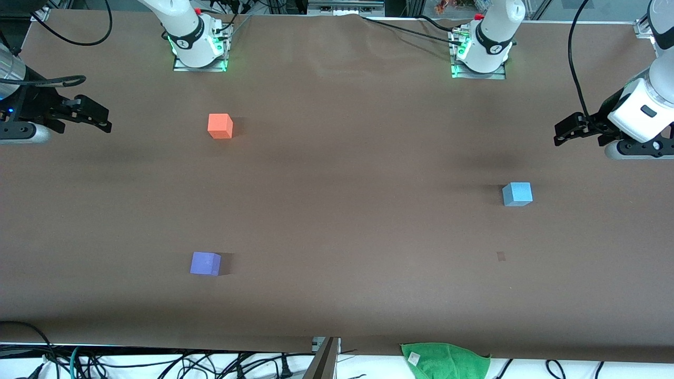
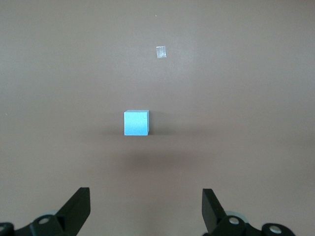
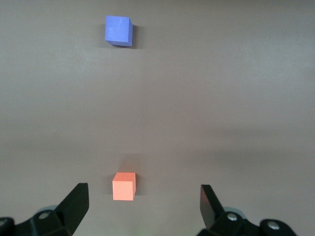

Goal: Place blue block between orange and purple blocks

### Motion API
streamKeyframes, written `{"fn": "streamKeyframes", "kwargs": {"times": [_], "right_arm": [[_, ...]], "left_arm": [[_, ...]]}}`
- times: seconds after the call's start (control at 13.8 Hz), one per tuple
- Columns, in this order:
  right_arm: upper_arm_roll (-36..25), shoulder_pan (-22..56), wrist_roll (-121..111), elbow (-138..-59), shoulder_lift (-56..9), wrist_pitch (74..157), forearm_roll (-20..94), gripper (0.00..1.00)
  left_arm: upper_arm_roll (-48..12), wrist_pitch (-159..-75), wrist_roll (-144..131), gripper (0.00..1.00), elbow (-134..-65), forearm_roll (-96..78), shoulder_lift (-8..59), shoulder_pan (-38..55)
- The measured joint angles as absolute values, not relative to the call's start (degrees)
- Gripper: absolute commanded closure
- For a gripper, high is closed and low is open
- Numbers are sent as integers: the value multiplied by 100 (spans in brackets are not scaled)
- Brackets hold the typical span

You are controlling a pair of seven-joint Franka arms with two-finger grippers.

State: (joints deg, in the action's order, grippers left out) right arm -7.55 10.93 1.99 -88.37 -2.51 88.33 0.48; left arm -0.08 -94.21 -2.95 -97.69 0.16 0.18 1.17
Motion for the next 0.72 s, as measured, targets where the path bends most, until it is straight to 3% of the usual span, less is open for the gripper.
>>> {"fn": "streamKeyframes", "kwargs": {"times": [0.72], "right_arm": [[-755, 1094, 199, -8837, -251, 8847, 122, 0]], "left_arm": [[-8, -9378, -295, 0, -9763, 16, 25, 117]]}}
